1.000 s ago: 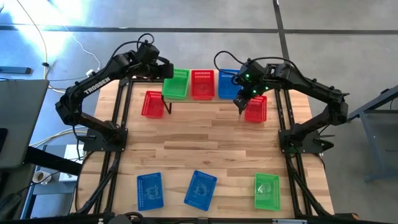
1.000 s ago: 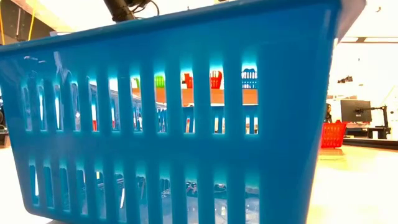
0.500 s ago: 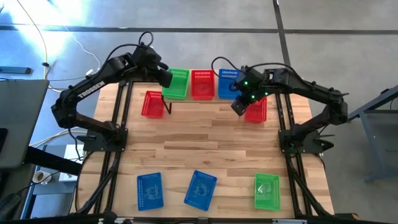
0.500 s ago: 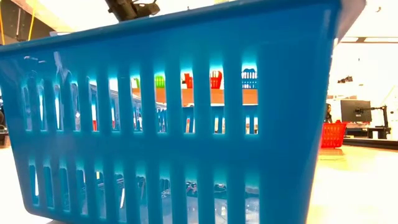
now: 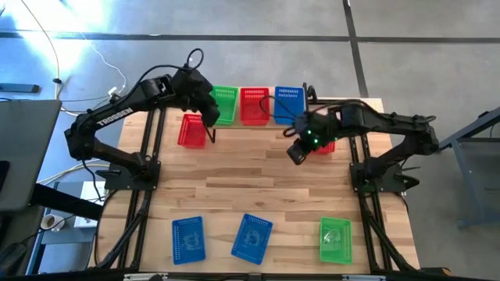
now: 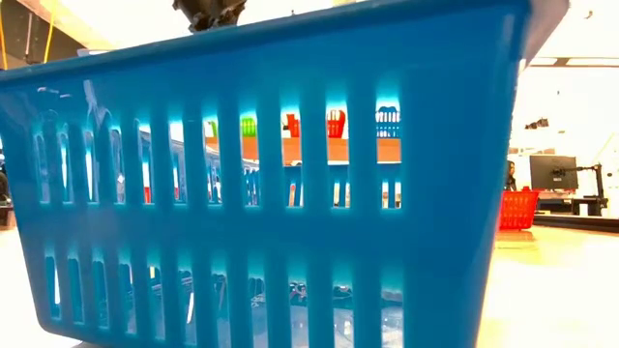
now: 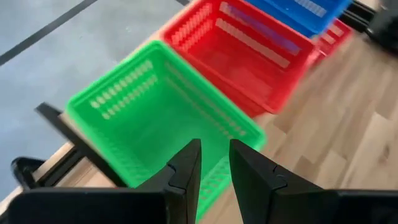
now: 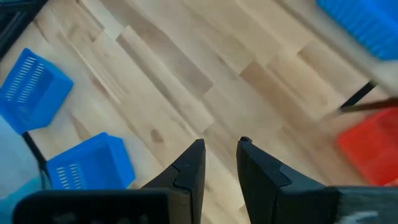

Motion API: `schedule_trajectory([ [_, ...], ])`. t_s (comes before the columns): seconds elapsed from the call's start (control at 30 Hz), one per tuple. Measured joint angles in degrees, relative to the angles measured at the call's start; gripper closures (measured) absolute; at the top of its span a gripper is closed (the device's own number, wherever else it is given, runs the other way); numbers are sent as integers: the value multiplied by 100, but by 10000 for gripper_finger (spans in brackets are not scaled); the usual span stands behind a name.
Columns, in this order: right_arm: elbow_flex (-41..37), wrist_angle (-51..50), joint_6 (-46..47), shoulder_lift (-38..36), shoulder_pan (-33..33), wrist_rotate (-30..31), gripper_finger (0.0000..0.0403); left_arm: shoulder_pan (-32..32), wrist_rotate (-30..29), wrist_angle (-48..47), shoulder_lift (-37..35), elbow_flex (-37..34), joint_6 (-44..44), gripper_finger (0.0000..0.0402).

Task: Stack baskets on shelf by color
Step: Stack the right blue bin on top of the blue bin on the shelf

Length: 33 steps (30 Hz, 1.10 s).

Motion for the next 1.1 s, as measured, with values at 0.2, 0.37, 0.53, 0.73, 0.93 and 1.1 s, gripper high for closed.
schedule_trajectory([
  [0.2,0,9,894,2,654,277,324,-303,372,-20,0,0,259,326],
  [0.37,2,251,1416,44,1164,564,324,-510,824,-48,0,0,480,326],
  [0.53,7,864,1845,251,1621,761,324,-754,833,-79,2,0,600,326],
  [0.73,7,1524,2067,706,1918,796,324,-1011,831,-153,-3,0,701,326],
  [0.93,7,1562,2561,1190,2051,593,324,-1126,769,-271,-50,0,613,326],
  [1.1,7,1588,2784,1514,2146,450,324,-1170,769,-267,-74,0,483,326],
])
